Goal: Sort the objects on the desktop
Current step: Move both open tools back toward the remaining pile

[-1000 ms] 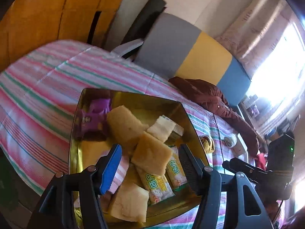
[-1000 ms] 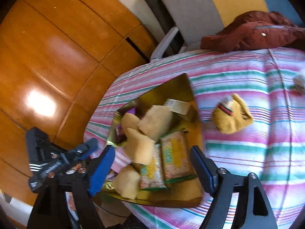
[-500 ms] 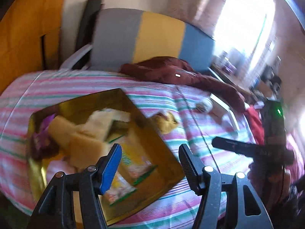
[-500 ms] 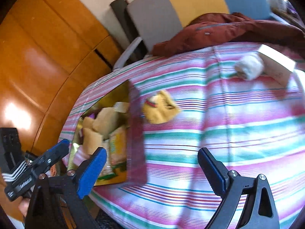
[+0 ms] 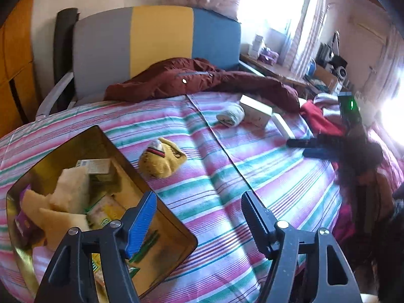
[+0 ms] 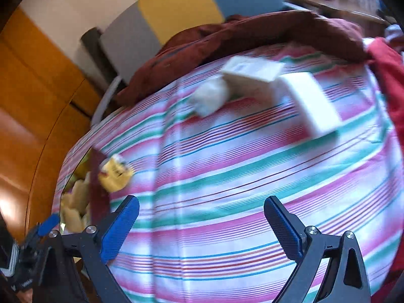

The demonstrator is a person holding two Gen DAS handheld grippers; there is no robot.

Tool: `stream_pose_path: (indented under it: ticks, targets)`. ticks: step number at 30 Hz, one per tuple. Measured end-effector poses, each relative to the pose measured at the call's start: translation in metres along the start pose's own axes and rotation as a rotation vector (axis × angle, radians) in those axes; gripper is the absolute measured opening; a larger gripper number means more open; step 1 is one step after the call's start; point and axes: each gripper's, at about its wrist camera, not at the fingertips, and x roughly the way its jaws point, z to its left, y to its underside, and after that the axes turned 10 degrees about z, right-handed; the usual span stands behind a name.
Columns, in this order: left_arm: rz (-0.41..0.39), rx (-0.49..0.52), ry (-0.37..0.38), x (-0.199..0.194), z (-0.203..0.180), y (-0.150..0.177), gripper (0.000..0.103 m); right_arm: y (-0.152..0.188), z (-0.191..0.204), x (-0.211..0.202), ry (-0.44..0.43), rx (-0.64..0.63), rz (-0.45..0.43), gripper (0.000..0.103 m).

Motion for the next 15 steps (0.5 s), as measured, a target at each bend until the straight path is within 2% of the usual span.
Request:
stream_pose_path:
  ticks: [7,15]
  targets:
    - [0.028,0.045,0.035,0.011,-0.01,-0.005,0.071,-0.037,-0.052,-0.017,0.099,0.073,-0.044,0.1]
    - [0.043,0.05,0.05,0.021,-0.007,-0.015,0.074,-0.079,-0.09,-0.003,0.181,0.069,-0.057,0.102]
